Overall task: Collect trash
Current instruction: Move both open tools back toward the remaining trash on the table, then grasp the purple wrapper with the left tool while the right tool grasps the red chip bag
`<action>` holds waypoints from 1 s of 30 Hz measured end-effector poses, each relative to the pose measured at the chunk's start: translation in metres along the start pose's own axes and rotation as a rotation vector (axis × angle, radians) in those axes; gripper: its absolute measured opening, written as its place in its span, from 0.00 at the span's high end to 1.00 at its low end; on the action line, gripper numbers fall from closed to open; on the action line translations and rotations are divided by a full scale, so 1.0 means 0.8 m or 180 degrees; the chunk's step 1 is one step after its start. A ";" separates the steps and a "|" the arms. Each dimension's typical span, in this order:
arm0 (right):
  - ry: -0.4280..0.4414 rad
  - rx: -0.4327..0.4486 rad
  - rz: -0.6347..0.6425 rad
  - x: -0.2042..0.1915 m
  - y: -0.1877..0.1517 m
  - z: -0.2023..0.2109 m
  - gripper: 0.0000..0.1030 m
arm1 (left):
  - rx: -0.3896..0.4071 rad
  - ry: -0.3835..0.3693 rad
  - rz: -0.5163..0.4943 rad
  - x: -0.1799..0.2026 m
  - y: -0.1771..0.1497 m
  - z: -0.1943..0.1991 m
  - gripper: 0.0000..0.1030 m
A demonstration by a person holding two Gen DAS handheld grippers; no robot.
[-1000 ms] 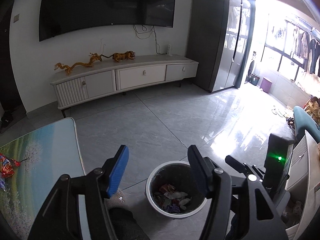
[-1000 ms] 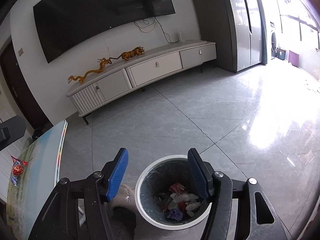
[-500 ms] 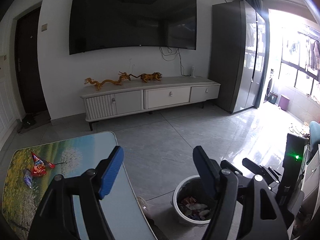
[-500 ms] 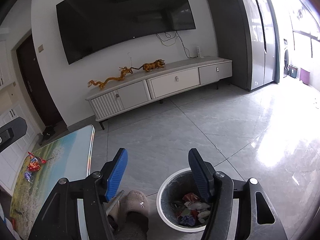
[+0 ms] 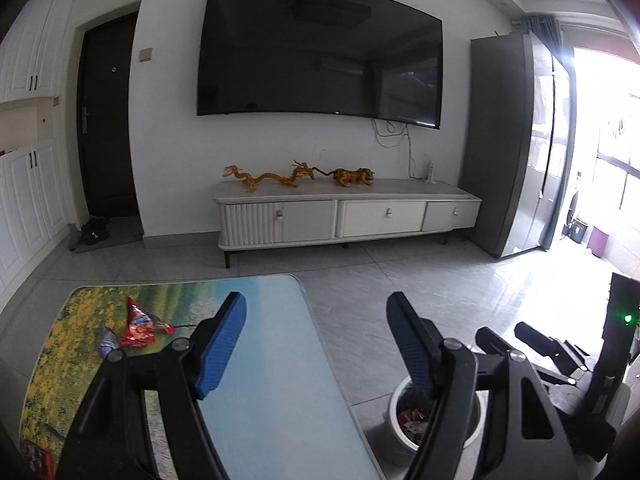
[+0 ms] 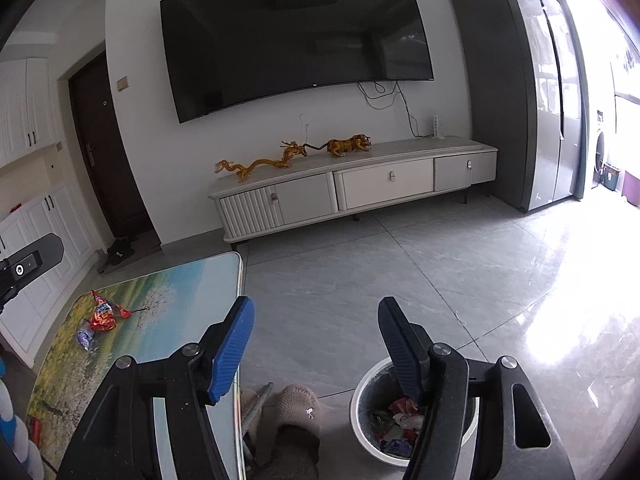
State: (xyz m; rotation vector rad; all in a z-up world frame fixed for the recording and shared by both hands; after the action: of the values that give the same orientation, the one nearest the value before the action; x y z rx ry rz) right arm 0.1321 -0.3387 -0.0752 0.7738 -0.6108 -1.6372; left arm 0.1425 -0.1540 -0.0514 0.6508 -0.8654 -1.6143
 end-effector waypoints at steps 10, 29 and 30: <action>0.0507 0.0071 0.0376 -0.107 0.050 0.013 0.39 | 0.0161 0.0638 0.0366 -0.158 0.054 0.028 0.31; 0.1502 -0.0448 0.0996 -0.376 0.050 -0.153 0.35 | -0.0899 0.0963 0.1274 -0.427 -0.063 -0.135 0.35; 0.1540 -0.0496 0.1021 -0.389 0.044 -0.165 0.35 | -0.0963 0.0937 0.1310 -0.431 -0.072 -0.148 0.36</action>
State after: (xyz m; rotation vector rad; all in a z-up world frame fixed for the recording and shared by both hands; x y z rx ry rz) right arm 0.2910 -0.0387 -0.0837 0.8679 -0.2412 -1.1328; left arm 0.2766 0.1655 -0.1789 0.4453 -0.4850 -1.2061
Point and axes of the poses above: each gripper's, at about its wrist camera, not at the fingertips, and z roughly against the way its jaws point, x to its right, y to its top, the point moved 6 cm from there along -z, roughly the way its jaws point, and after that the axes turned 10 degrees about -x, right-handed, at the moved point
